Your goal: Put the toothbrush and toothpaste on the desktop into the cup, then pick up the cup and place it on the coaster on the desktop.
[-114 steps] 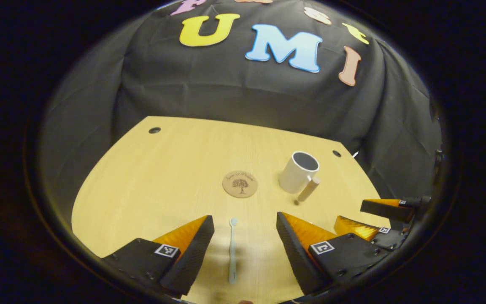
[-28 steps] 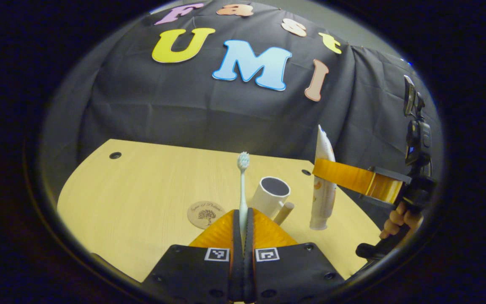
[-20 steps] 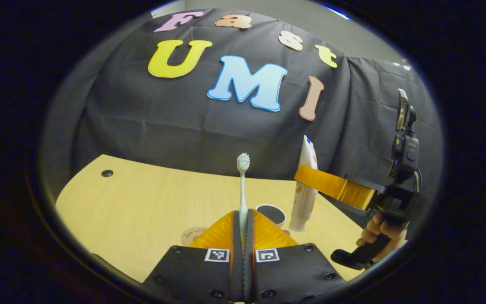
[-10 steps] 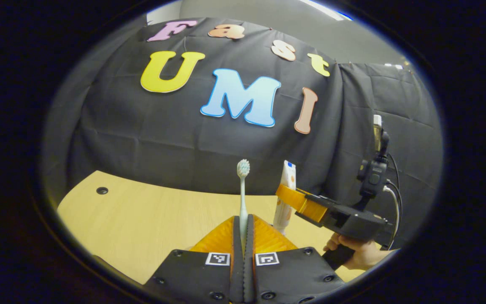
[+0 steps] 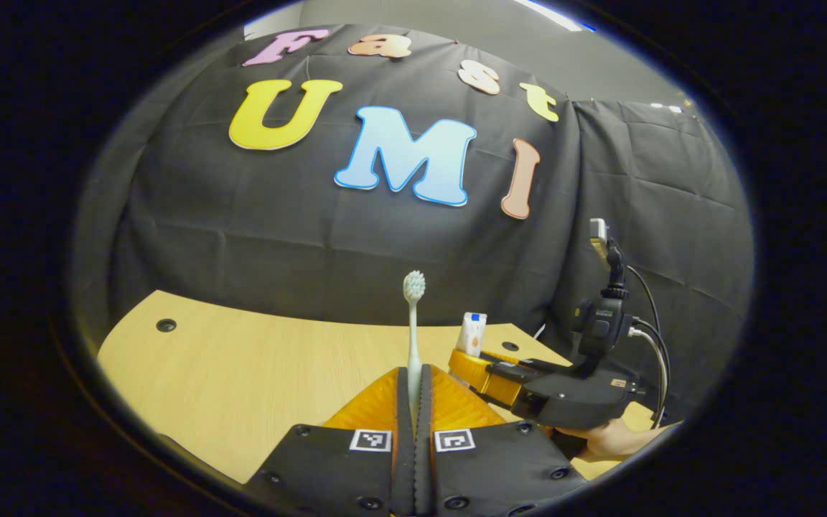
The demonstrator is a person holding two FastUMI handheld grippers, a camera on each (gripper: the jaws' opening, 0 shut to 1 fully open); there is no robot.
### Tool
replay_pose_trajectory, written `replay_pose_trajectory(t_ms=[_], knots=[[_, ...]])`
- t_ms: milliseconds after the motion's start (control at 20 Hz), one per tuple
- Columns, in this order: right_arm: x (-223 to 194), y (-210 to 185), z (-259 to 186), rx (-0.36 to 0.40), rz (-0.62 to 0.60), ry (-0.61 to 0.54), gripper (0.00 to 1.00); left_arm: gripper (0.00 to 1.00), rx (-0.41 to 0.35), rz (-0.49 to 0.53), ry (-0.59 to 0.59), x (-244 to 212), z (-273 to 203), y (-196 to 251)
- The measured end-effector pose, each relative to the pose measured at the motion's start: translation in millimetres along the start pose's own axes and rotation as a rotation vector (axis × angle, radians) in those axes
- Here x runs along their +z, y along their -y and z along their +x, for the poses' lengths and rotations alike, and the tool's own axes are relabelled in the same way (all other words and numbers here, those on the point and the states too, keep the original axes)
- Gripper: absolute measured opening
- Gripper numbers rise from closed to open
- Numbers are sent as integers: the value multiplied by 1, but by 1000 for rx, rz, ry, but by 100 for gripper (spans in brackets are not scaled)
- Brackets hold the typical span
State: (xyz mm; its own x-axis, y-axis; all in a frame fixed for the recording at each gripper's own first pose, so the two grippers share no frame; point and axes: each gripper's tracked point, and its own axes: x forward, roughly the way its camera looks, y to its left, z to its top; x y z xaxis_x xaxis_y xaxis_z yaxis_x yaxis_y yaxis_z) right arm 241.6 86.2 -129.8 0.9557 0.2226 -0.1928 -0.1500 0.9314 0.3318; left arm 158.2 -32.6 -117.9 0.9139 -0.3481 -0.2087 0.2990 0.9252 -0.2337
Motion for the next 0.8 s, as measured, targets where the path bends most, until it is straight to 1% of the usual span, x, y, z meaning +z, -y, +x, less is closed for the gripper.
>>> replay_pose_trajectory(t_ms=[150,200,250,300,350,400,450,500,550,650,700,750,800], knots=[[-17,1,-3,4,-19,-67,34,8,-7,-13,-3,-1,9,2],[-23,1,-4,4,-25,-95,37,8,-10,-16,-2,-2,12,3],[-24,1,-5,6,-34,-111,43,8,-15,-20,1,-1,15,4],[-22,3,-7,0,-46,-113,42,7,-21,-23,5,0,19,5],[-18,3,-9,4,-52,-101,43,7,-27,-29,10,1,23,6],[-11,4,-14,-4,-63,-91,55,7,-36,-35,18,3,26,9],[-4,3,-22,-7,-70,-80,58,7,-46,-41,30,6,29,11],[5,7,-31,-25,-74,-68,65,7,-56,-44,42,9,32,13],[12,13,-38,-38,-75,-54,68,7,-68,-48,55,13,35,15],[27,23,-58,-71,-71,-27,66,7,-99,-60,86,20,41,22],[34,27,-67,-82,-61,-13,73,7,-118,-73,104,25,44,26],[37,33,-75,-98,-54,-6,77,8,-138,-92,126,31,47,30],[39,40,-84,-113,-48,-2,78,8,-163,-114,150,38,48,35]])
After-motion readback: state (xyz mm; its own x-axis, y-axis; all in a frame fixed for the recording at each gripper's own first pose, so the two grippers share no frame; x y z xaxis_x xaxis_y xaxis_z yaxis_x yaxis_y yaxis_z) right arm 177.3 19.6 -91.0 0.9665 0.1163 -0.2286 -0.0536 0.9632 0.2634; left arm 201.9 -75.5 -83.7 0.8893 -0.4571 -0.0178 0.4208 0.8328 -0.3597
